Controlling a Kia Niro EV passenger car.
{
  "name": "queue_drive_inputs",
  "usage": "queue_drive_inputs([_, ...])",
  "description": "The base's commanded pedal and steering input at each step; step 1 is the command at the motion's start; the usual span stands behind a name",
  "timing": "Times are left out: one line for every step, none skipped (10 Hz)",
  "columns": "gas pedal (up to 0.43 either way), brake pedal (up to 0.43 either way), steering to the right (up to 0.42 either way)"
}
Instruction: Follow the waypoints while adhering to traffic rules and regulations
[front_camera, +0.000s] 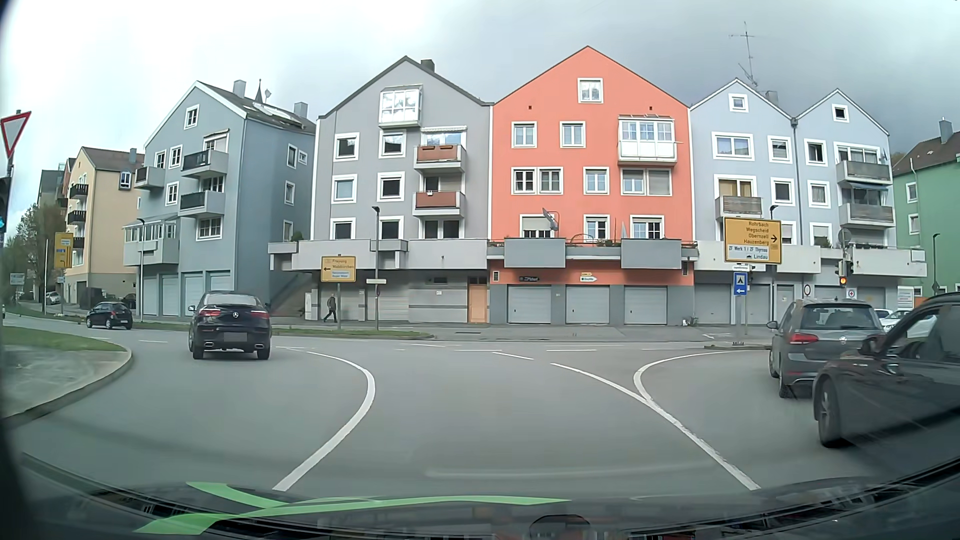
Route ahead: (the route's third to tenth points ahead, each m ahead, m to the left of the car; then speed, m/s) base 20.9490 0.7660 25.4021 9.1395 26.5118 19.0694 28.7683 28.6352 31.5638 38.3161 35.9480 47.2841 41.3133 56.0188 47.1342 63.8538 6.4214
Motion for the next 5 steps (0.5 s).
queue_drive_inputs([0.087, 0.000, -0.045])
queue_drive_inputs([0.087, 0.000, -0.045])
queue_drive_inputs([0.079, 0.000, -0.046])
queue_drive_inputs([0.079, 0.000, -0.047])
queue_drive_inputs([0.079, 0.000, -0.047])
